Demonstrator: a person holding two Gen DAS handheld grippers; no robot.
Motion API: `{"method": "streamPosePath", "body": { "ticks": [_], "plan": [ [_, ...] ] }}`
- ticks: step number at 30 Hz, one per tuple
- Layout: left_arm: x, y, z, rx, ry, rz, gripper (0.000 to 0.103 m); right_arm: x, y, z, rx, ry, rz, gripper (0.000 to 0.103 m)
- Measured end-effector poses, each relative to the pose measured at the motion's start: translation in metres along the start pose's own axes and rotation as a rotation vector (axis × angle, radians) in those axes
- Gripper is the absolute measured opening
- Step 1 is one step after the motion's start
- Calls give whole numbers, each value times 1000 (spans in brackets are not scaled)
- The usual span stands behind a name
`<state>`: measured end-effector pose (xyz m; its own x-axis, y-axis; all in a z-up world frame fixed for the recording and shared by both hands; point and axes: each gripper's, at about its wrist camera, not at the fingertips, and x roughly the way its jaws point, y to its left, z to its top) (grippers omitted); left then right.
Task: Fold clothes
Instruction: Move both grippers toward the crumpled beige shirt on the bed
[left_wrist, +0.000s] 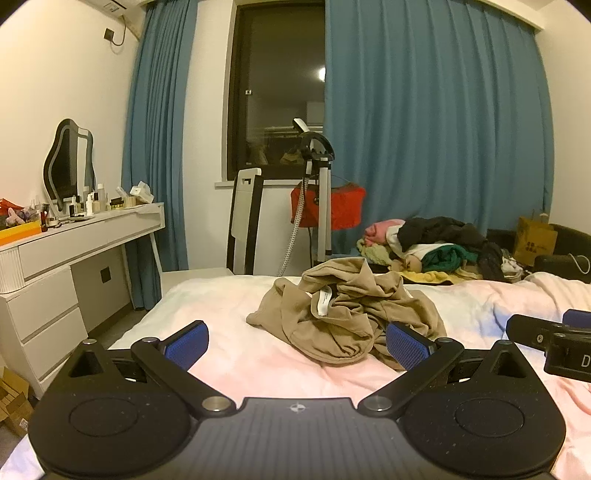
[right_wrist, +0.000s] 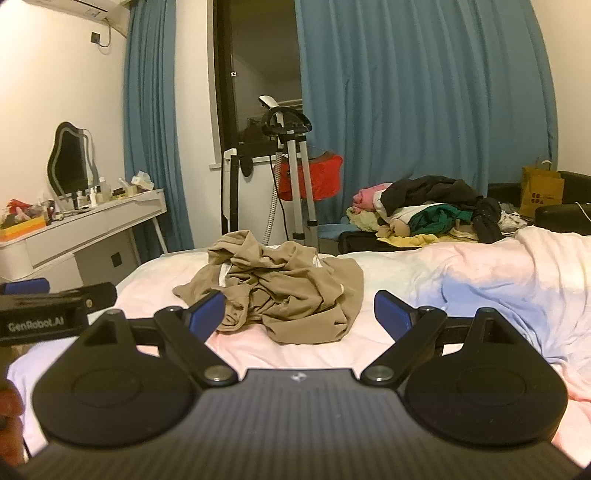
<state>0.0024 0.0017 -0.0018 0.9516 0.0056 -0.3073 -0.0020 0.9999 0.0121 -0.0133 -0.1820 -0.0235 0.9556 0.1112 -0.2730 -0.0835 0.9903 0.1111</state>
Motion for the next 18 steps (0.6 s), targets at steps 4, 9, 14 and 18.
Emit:
{"method": "streamPosePath", "body": {
  "ticks": [4, 9, 14, 18],
  "plan": [
    [6, 4, -2, 9, 2, 4, 103, 1, -5, -1, 31, 14, 16, 89],
    [5, 7, -10, 24, -17, 12, 103, -8, -1, 0, 32, 3, 3, 89],
    [7, 10, -12, 14, 11, 9, 103, -6, -2, -2, 31, 16, -9, 89],
    [9, 11, -14, 4, 32, 6, 103, -9, -5, -1, 49, 25, -9, 89]
  ]
}}
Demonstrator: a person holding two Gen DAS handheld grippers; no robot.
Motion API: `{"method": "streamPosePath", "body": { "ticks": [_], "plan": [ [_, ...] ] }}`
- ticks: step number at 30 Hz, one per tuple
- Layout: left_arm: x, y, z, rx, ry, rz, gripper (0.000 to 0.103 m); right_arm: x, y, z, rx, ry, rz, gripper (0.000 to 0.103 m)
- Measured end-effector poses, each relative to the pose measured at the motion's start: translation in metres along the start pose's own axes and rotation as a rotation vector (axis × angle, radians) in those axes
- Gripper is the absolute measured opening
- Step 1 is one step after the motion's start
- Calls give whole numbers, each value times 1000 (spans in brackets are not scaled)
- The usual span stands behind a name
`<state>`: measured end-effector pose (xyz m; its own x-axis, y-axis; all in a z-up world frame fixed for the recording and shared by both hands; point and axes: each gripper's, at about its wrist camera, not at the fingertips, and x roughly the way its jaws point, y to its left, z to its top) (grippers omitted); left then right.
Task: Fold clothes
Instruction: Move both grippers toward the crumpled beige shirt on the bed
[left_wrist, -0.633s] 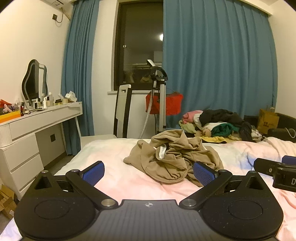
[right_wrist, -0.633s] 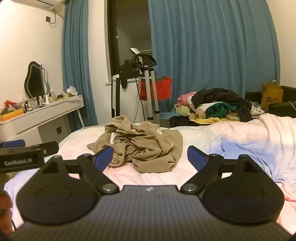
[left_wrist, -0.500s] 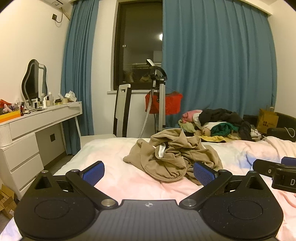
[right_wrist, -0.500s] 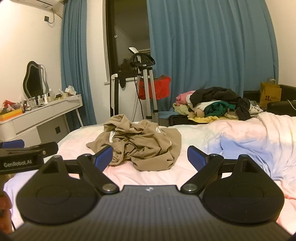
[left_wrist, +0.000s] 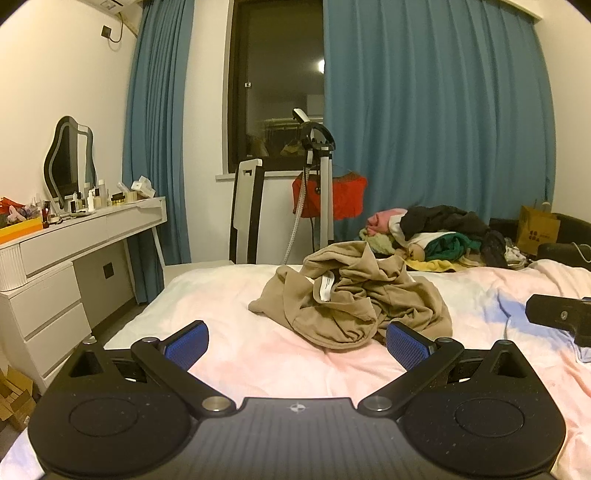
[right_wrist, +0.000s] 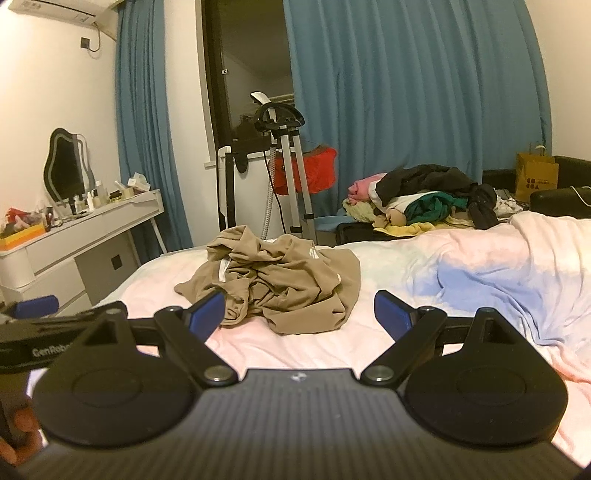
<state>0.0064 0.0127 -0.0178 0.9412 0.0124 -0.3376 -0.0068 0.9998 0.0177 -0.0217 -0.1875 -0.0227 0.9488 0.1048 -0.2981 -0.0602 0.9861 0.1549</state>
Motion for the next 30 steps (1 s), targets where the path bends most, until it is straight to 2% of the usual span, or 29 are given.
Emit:
{"method": "streamPosePath", "body": {
  "ticks": [3, 9, 15, 17, 23, 30],
  "plan": [
    [1, 1, -2, -8, 16, -2, 103, -1, -3, 1, 15, 14, -5, 89],
    [5, 3, -4, -23, 50, 2, 103, -6, -9, 4, 16, -35, -12, 89],
    [19, 11, -5, -84, 108, -28, 103, -11, -14, 6, 17, -84, -20, 89],
    [23, 11, -2, -92, 108, -1, 103, -13, -16, 7, 17, -100, -22, 89],
    [66, 5, 12, -86, 194, 40, 103, -18, -26, 8, 50, -106, -28, 89],
    [145, 3, 16, -218, 309, 0, 103, -6, -44, 4, 132, -28, -17, 89]
  ]
}}
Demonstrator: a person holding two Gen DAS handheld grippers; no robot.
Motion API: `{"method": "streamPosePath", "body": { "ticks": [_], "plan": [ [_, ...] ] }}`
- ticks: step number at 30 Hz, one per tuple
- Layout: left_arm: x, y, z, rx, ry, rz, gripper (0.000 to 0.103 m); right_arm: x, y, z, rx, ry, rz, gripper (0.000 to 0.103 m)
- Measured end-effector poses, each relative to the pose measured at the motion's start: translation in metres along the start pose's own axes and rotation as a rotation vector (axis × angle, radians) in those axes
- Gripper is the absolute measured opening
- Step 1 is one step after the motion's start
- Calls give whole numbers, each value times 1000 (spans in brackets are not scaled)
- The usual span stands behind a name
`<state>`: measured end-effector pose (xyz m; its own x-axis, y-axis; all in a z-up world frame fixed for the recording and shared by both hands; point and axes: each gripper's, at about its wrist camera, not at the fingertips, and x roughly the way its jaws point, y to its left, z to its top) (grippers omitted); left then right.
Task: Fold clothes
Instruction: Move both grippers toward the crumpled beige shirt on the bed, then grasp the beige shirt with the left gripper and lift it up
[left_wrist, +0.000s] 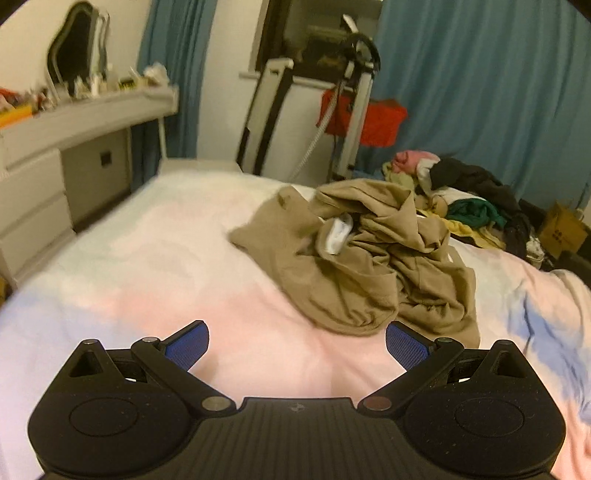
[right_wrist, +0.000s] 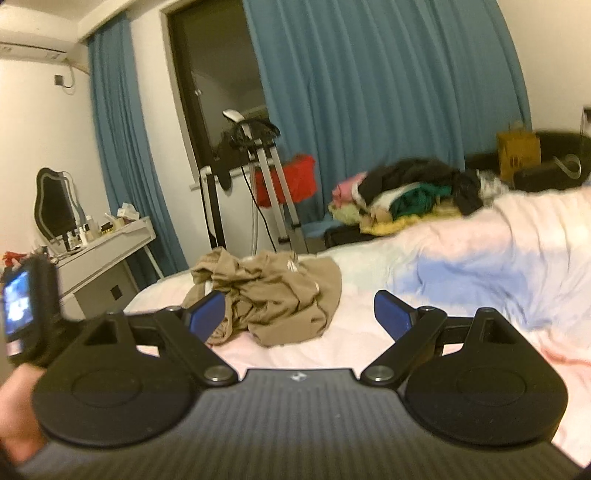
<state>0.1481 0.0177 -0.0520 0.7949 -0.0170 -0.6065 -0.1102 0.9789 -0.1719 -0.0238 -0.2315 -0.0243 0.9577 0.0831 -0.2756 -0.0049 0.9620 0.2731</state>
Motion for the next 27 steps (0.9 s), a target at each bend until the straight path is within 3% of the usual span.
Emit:
{"method": "streamPosePath", "body": {
  "ticks": [4, 9, 12, 13, 15, 16, 22, 27],
  "plan": [
    [41, 2, 9, -107, 26, -164, 101, 10, -9, -3, 40, 37, -7, 89],
    [76, 2, 14, -165, -15, -222, 93, 30, -15, -8, 56, 83, -38, 89],
    [91, -1, 11, -112, -36, -245, 65, 44, -15, -14, 33, 81, -37, 89],
    [94, -2, 10, -103, -39, -257, 61, 49, -15, -15, 26, 81, -37, 89],
    [97, -2, 9, -88, -53, -282, 31, 58, -15, -19, 11, 80, -37, 89],
    [97, -2, 10, -81, -64, -294, 5, 63, -14, -20, 3, 79, -37, 89],
    [37, -6, 23, 13, -220, -325, 1, 90, -15, -29, -30, 75, -39, 89],
    [-38, -2, 19, 94, -308, -333, 1, 96, -28, -32, 50, 66, -51, 89]
  ]
}}
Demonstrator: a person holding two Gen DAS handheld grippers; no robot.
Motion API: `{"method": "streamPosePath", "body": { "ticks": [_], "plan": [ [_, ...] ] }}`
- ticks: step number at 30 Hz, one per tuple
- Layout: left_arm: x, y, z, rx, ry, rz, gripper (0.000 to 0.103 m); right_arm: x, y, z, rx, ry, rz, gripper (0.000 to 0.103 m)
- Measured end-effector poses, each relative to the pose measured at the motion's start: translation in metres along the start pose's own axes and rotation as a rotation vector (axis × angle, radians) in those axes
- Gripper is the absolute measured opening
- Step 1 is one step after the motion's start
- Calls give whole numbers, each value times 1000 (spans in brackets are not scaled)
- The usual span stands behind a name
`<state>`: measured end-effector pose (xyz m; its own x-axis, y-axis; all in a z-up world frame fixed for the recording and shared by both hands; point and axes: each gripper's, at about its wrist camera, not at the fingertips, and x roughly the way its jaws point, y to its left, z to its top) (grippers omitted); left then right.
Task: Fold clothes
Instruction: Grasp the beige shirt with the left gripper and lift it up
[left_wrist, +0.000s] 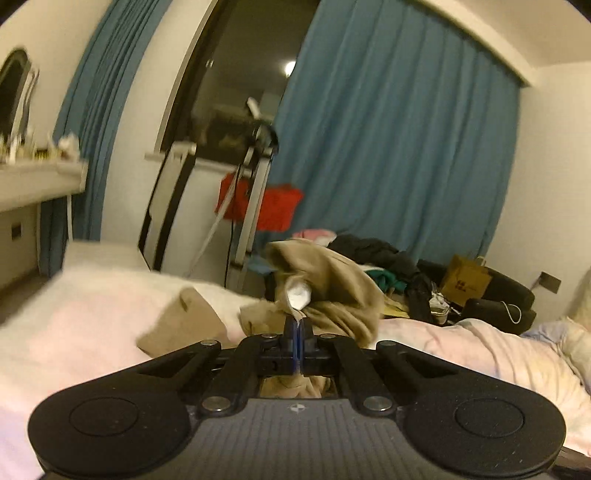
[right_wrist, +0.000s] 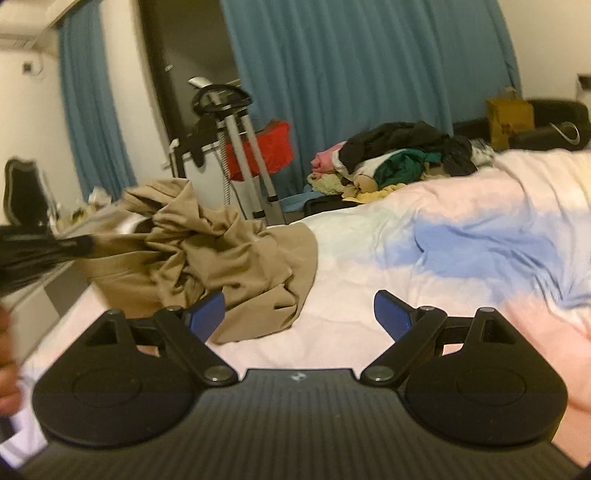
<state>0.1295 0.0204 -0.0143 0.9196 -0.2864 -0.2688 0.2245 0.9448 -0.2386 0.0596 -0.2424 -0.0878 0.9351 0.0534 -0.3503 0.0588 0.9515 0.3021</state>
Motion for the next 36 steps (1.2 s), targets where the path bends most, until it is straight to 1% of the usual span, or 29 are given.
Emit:
{"method": "streamPosePath", "body": {
  "ticks": [4, 8, 11, 13, 16, 18, 21, 25, 28, 32, 34, 35, 36],
  "plan": [
    [-46, 4, 0, 2, -25, -2, 1, -13, 6, -15, -6, 25, 8, 89],
    [-68, 9, -3, -16, -25, -24, 1, -30, 24, -29, -97, 45, 30, 89],
    [-77, 11, -13, -4, -27, -41, 1, -38, 42, -34, -168, 41, 39, 89],
    [-77, 14, -19, -17, -19, -57, 1, -37, 54, -37, -215, 40, 43, 89],
    [-78, 22, -29, -64, -13, -89, 1, -34, 72, -42, -276, 46, 50, 89],
    [-77, 27, -31, -90, -14, -105, 1, -29, 85, -46, -298, 60, 59, 89],
    [-77, 37, -34, -135, -13, -130, 1, -14, 104, -56, -351, 64, 44, 89],
    [-74, 51, -40, -177, -4, -131, 1, 7, 130, -71, -425, 67, 20, 89],
    [-65, 67, -45, -236, 16, -123, 1, 22, 149, -82, -481, 69, 1, 89],
    [-48, 82, -52, -288, 47, -90, 1, 10, 134, -64, -433, -9, -80, 89],
    [-41, 81, -55, -269, 65, -53, 1, 2, 125, -53, -402, -52, -124, 89],
    [-38, 79, -57, -249, 73, -44, 1, -2, 120, -47, -387, -74, -146, 89],
    [-37, 77, -59, -237, 77, -51, 1, -6, 115, -42, -371, -96, -167, 89]
  ]
}}
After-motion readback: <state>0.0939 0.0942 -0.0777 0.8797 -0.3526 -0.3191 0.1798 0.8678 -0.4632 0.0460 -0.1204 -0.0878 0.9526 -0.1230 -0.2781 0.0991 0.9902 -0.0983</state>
